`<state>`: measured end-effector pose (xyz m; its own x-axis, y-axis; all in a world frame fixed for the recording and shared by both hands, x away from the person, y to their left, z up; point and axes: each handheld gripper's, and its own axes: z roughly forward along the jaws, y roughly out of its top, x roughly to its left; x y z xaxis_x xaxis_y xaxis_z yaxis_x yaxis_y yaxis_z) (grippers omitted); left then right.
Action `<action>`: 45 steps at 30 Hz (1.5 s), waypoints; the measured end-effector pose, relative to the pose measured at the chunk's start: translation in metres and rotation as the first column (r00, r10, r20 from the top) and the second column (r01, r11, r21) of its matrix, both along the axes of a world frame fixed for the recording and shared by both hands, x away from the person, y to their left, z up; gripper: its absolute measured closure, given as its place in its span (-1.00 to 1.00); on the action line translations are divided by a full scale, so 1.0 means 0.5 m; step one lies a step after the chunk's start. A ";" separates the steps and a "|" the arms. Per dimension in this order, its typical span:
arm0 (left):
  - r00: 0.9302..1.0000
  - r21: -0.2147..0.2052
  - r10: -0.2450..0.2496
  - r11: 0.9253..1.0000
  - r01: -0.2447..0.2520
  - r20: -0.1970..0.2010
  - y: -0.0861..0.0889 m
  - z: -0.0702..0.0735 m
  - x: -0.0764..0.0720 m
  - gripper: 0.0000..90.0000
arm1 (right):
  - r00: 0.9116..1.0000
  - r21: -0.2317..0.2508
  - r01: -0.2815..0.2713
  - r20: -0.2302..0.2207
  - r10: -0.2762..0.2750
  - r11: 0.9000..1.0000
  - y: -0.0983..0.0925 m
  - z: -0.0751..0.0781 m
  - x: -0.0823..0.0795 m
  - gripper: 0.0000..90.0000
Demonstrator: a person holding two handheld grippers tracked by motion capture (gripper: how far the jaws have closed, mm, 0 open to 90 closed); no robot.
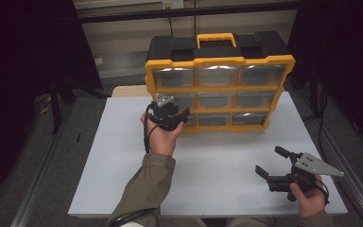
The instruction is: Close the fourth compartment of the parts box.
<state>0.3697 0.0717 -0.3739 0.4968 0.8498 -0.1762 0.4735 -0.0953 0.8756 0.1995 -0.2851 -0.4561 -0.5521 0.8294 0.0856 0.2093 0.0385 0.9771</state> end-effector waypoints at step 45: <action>0.995 -0.062 -0.077 0.995 0.081 0.063 0.069 -0.049 -0.073 -0.72 | 1.000 -0.008 0.002 -0.004 -0.002 1.000 -0.003 0.000 0.000 -1.00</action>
<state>0.3332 0.1063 -0.3984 0.5731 0.7956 -0.1967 0.4128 -0.0729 0.9079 0.1993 -0.2865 -0.4562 -0.5497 0.8314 0.0812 0.2131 0.0456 0.9760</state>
